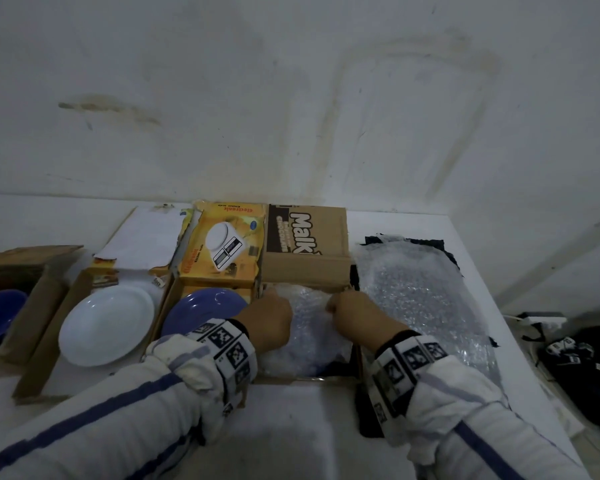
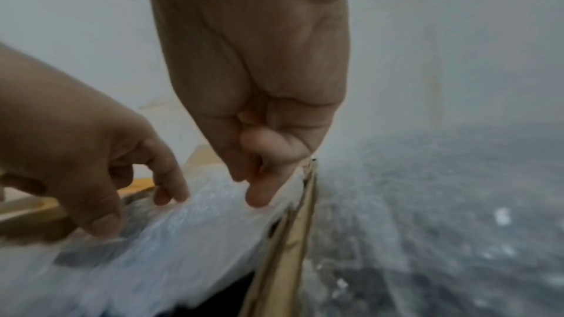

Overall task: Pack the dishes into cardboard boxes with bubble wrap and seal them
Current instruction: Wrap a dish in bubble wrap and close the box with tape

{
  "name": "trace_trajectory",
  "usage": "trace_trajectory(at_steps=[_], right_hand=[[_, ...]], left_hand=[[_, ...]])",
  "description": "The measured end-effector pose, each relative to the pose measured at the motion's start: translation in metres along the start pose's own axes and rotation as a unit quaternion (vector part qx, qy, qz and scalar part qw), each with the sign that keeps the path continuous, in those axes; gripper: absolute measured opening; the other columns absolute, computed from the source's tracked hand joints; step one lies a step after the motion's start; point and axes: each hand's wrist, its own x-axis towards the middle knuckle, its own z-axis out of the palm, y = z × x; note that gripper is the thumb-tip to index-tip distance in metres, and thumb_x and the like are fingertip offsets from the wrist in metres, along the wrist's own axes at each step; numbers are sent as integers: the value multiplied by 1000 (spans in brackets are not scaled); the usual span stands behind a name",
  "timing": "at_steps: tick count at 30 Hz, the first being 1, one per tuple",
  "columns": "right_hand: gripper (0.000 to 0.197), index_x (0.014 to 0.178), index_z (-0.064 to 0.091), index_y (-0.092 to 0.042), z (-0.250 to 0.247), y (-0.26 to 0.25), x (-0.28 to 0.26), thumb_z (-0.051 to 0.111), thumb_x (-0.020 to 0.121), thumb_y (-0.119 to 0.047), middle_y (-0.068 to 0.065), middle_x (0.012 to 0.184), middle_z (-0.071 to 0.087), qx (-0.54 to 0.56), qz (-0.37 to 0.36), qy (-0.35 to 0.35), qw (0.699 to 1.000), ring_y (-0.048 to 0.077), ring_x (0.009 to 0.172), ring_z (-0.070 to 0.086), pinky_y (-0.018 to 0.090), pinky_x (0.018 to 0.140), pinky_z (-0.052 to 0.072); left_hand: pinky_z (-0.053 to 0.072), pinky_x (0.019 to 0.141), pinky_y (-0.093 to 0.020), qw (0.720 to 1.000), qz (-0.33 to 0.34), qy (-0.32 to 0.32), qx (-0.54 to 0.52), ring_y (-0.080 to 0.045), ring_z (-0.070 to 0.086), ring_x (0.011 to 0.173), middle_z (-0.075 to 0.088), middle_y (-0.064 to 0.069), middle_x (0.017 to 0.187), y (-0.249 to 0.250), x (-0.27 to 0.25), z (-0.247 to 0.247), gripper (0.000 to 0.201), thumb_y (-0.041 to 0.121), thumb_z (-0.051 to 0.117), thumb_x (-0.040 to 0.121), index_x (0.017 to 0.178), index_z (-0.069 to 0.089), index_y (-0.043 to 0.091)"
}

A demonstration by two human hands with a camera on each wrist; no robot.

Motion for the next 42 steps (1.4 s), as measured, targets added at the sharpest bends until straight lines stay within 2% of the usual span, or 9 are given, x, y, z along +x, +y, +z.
trace_trajectory(at_steps=[4, 8, 14, 17, 22, 27, 31, 36, 42], right_hand=[[34, 115, 66, -11, -13, 37, -16, 45, 89, -1, 11, 121, 63, 115, 67, 103, 986, 25, 110, 59, 25, 88, 44], [37, 118, 64, -14, -9, 70, -29, 45, 89, -1, 10, 124, 60, 143, 123, 124, 974, 27, 112, 57, 30, 90, 46], [34, 120, 56, -16, 24, 95, -45, 48, 87, -14, 9, 126, 46, 14, 87, 148, 985, 30, 114, 44, 34, 97, 36], [40, 123, 56, -16, 28, 101, -47, 50, 85, -8, 7, 132, 43, 65, 77, 150, 983, 29, 119, 40, 30, 101, 33], [39, 118, 60, -15, 29, 109, -48, 53, 82, -1, 6, 130, 46, 119, 65, 152, 979, 27, 121, 41, 26, 99, 32], [36, 115, 63, -15, 30, 113, -48, 53, 84, 0, 5, 127, 50, 148, 53, 157, 975, 26, 119, 43, 26, 98, 35], [32, 113, 64, -15, 31, 113, -47, 57, 84, -4, 4, 124, 52, 147, 42, 161, 975, 25, 118, 45, 27, 100, 35], [24, 106, 66, -11, 20, 112, -48, 52, 86, -6, 8, 114, 56, 192, 89, 231, 950, 27, 108, 51, 26, 87, 41], [39, 117, 52, -16, -16, 115, -58, 54, 79, -6, 6, 109, 49, 297, 192, 293, 888, 27, 102, 51, 36, 80, 47]], left_hand=[[42, 72, -32, 984, -18, 92, -152, -30, 56, 98, 57, -17, 108, 8, 10, -7, 18, -1, 47, 87, 102, 57, -2], [41, 93, -27, 959, 27, 67, -273, -23, 52, 112, 54, -9, 125, 44, 29, -5, 30, 9, 49, 90, 117, 60, 10], [36, 52, -22, 910, 22, 67, -409, -15, 48, 63, 52, -3, 68, 92, 46, -7, 14, 10, 57, 86, 72, 56, 10], [34, 51, -23, 909, -25, 94, -406, -20, 51, 72, 51, -6, 74, 100, 54, -3, 11, 16, 59, 81, 75, 57, 7], [30, 48, -25, 888, -90, 91, -442, -17, 41, 55, 42, -2, 62, 115, 57, -6, 26, 15, 61, 78, 63, 40, 14], [37, 54, -29, 880, -94, 42, -464, -21, 48, 57, 52, -10, 64, 119, 65, -7, 16, 10, 61, 75, 64, 49, 10], [31, 53, -25, 857, -67, 70, -506, -16, 38, 52, 40, -2, 55, 114, 64, -7, 37, 0, 60, 80, 52, 42, 15], [35, 53, -25, 839, -68, 111, -528, -14, 43, 62, 47, -2, 74, 121, 54, -10, 13, 13, 50, 93, 81, 45, 15], [28, 38, -19, 771, -56, 178, -609, -9, 34, 49, 55, -11, 89, 101, 30, -41, 6, 13, 42, 99, 96, 47, 11]])
